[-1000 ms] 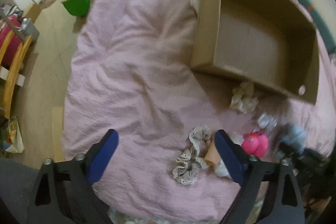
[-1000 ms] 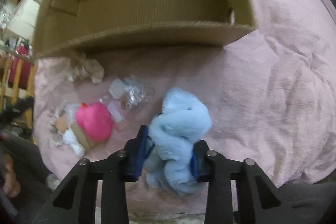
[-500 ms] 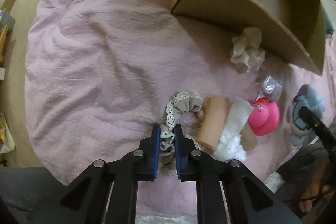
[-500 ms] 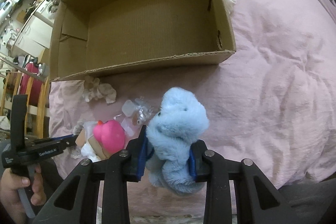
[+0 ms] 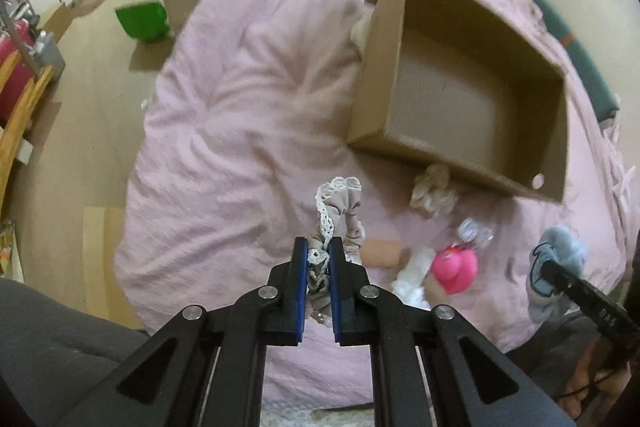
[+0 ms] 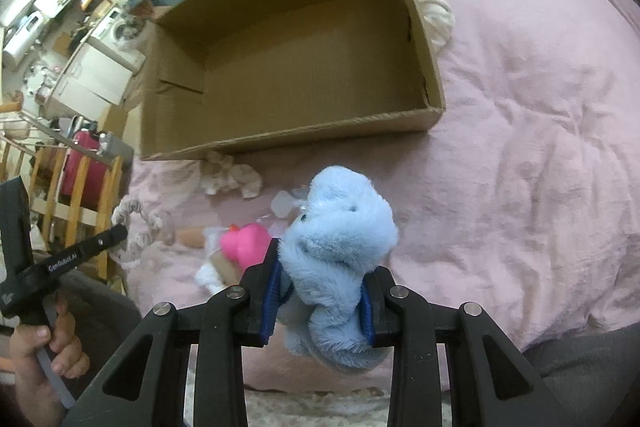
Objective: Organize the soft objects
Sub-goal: 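Carry both scrunchies over the box and open both tools to drop them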
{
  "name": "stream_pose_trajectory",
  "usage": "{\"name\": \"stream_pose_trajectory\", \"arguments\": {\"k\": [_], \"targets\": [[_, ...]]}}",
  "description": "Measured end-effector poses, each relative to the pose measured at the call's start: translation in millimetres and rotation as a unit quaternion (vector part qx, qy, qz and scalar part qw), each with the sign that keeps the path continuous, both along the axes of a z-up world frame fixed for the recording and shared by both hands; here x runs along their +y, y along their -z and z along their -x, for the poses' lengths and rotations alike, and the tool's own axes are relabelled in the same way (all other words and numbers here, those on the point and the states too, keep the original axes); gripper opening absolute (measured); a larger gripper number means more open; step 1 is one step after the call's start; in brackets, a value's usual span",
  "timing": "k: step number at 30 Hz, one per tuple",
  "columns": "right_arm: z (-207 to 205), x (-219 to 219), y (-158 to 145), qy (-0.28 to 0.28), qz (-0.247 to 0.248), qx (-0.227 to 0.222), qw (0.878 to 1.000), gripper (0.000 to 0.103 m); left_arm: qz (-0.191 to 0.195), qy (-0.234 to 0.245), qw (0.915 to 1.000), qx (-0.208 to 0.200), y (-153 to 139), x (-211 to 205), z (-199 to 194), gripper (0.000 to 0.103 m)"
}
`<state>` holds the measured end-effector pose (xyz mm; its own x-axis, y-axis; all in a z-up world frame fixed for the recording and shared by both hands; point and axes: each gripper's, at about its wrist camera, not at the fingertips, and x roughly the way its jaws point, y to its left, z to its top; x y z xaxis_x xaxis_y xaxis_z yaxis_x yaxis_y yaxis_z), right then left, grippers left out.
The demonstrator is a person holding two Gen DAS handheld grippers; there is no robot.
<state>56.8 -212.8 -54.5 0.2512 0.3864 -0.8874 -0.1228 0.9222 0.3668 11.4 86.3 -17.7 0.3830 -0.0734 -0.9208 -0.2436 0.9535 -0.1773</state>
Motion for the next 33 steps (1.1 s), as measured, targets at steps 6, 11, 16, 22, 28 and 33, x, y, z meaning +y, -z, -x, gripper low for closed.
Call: {"name": "stream_pose_trajectory", "arguments": {"k": [6, 11, 16, 22, 28, 33], "targets": [[3, -3, -32, -0.008, -0.024, -0.042, 0.999, 0.034, -0.015, -0.004, 0.9984, -0.054, -30, -8, -11, 0.009], [-16, -5, -55, -0.003, -0.038, -0.070, 0.997, 0.034, -0.034, 0.012, 0.9942, -0.101, -55, -23, -31, 0.009], [-46, 3, -69, -0.005, -0.041, -0.108, 0.993, 0.034, -0.046, 0.036, 0.9908, -0.122, -64, -43, -64, 0.009], [-80, 9, -68, 0.005, -0.053, -0.131, 0.990, 0.034, -0.072, 0.065, 0.9829, -0.156, -62, -66, -102, 0.009], [-96, 11, -43, 0.020, -0.040, -0.152, 0.987, 0.035, -0.065, 0.079, 0.9785, -0.179, -33, -74, -117, 0.009], [-98, 15, -21, 0.016, -0.023, -0.132, 0.991, 0.035, -0.052, 0.072, 0.9827, -0.162, -10, -64, -127, 0.009]]}}
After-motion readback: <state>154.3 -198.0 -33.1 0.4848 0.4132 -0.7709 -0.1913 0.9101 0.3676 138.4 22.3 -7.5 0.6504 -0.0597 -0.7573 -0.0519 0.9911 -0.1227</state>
